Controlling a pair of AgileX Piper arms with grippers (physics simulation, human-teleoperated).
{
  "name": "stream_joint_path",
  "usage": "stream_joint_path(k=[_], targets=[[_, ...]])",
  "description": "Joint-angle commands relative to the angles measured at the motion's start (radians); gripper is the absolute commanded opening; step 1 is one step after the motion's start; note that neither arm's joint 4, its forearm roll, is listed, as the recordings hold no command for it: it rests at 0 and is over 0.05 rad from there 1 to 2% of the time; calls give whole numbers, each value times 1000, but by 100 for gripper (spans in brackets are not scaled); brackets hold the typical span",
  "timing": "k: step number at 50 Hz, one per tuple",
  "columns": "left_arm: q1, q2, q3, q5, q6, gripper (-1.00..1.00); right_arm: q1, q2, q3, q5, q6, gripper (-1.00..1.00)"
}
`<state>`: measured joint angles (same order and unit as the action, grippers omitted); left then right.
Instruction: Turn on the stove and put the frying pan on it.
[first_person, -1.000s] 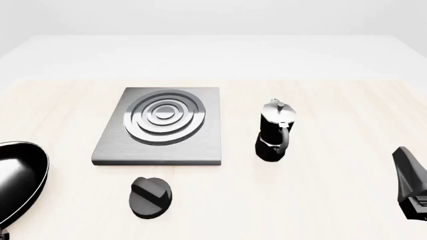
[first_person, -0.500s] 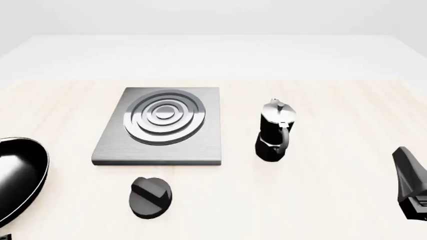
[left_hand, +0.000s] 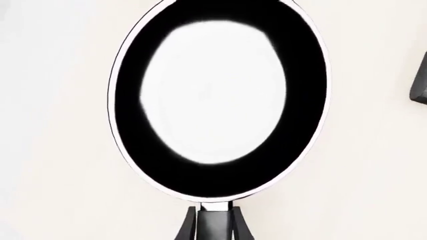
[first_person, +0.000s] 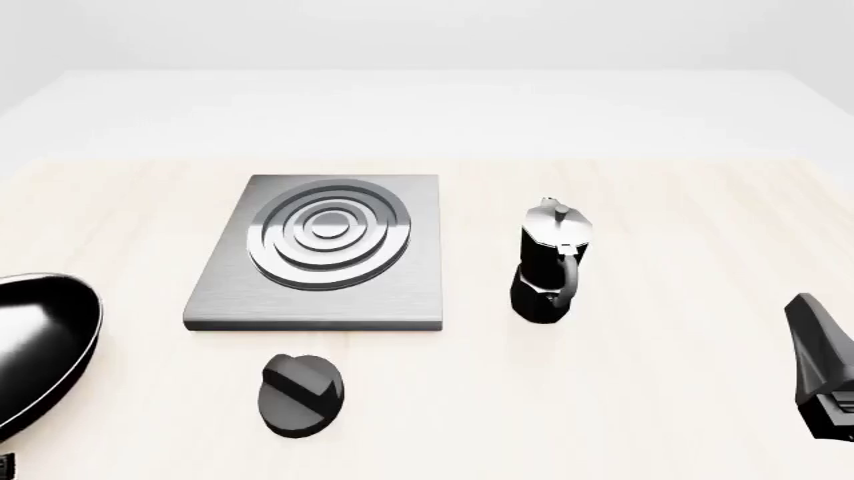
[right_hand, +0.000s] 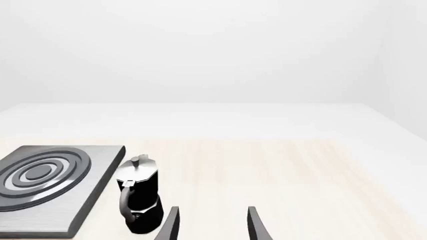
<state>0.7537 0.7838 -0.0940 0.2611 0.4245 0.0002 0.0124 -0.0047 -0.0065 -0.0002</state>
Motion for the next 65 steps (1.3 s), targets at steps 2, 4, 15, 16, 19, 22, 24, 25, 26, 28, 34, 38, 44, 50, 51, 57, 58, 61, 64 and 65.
stream_joint_path(k=[2,4,15,16,19,22,24,25,26,28,34,38,44,50,51,57,58,61,64,65], targets=[[-36,-101,-140,136,59,-100,0,0,0,0,0,100],[-38,-117,-169,154,72,-100,0,-1,0,0,0,100],[-71,-147,-309,213,84,-100,0,-1,0,0,0,100],[-73,-150,-308,204,102,-100,0,1,0,0,0,100],[-86,-142,-326,196,97,-100,0,-1,0,0,0,100],[-101,-135,-348,187,90,-100,0,-1,0,0,0,100],[-120,-127,-364,180,85,-100,0,-1,0,0,0,100],[-133,-120,-378,177,77,-100,0,1,0,0,0,100],[-139,-117,-381,174,79,-100,0,-1,0,0,-1,100],[-154,-103,-395,163,78,-100,0,0,0,0,0,100],[-220,-72,-421,123,70,-100,0,1,0,0,0,100],[-268,-58,-422,89,72,-100,0,-1,0,0,0,100],[-330,-5,-435,26,59,-100,0,1,0,0,0,100],[-394,55,-457,-42,45,-100,0,0,0,0,0,100],[-417,57,-461,-45,40,-100,0,-1,0,0,-1,100],[-495,82,-499,-77,13,-100,0,-1,0,0,0,100],[-489,97,-506,-85,16,-100,0,1,0,0,0,100],[-526,114,-529,-107,-5,-100,0,-1,0,0,0,100],[-583,128,-541,-117,-19,-100,0,0,0,0,0,100],[-580,139,-547,-127,-21,-100,0,1,0,0,0,100]])
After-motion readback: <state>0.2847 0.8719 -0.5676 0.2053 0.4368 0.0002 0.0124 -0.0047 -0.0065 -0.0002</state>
